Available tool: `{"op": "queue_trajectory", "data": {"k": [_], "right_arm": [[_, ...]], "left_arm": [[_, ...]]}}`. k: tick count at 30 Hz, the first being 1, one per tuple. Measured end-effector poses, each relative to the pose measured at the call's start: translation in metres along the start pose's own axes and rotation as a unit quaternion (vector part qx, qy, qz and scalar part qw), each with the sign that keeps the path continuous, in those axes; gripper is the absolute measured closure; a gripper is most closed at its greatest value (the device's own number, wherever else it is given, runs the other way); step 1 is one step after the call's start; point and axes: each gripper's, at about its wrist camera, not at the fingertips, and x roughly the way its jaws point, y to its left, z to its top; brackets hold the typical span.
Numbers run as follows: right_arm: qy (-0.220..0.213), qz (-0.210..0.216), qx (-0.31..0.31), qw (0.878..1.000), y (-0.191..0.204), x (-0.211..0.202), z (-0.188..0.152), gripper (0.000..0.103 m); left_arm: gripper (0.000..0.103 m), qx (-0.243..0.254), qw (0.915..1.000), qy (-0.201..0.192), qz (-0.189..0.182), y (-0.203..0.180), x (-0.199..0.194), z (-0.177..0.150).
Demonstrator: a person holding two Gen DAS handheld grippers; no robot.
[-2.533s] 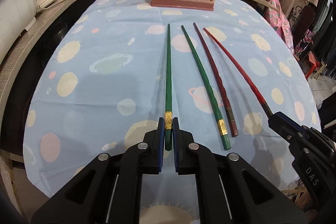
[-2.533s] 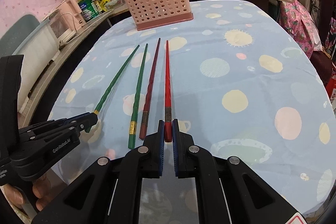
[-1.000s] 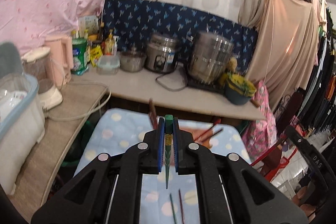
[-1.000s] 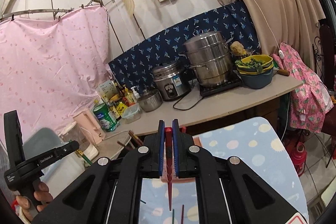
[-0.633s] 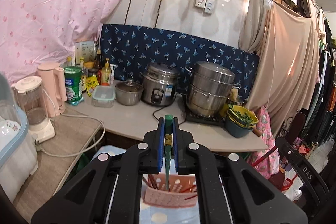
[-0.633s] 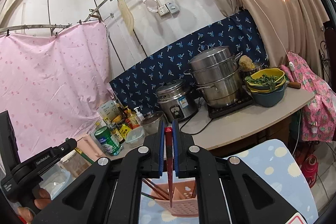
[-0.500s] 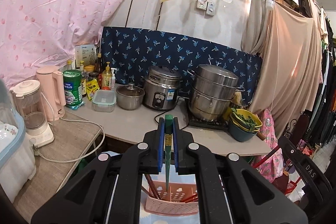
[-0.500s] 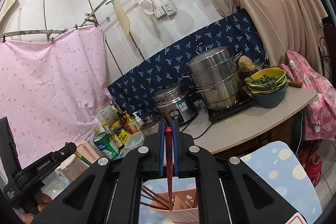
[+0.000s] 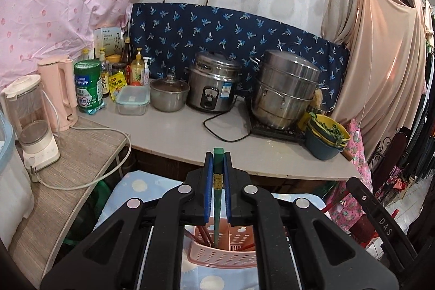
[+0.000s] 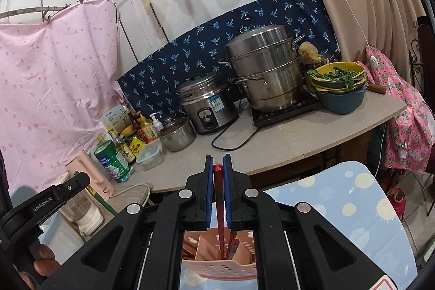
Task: Organize utensils
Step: 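Lift both chopsticks and lower them into the pink basket, then open both grippers to release the chopsticks in the basket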
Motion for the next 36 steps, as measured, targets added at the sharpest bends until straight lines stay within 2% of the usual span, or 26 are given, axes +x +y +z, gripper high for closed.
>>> {"op": "queue_trajectory", "data": {"k": [5,7,8,9,10,18,36], "right_arm": [[0.013,-0.003,-0.009,1.000,0.004,0.002,-0.007,0.095],[0.013,-0.003,-0.010,1.000,0.006,0.000,-0.009,0.087],[0.014,-0.002,-0.010,1.000,0.007,-0.002,-0.009,0.085],[0.014,-0.001,-0.009,1.000,0.008,-0.004,-0.010,0.078],[0.012,-0.001,-0.008,1.000,0.009,-0.006,-0.010,0.074],[0.010,0.008,-0.019,1.000,0.019,-0.029,-0.015,0.073],[0.044,0.013,-0.026,0.999,0.021,-0.096,-0.072,0.073]], "left_arm": [[0.094,0.003,0.9998,0.017,-0.005,0.002,0.003,-0.007],[0.086,0.002,0.9998,0.022,-0.005,0.002,0.002,-0.010],[0.073,0.002,0.9997,0.025,-0.004,0.001,0.001,-0.011],[0.063,0.003,0.9997,0.025,-0.003,0.000,0.000,-0.012],[0.061,0.003,0.9997,0.023,0.001,0.000,-0.003,-0.013],[0.052,0.018,0.9994,0.028,0.008,-0.006,-0.021,-0.023],[0.050,0.041,0.9977,0.047,0.025,-0.008,-0.075,-0.075]]}}
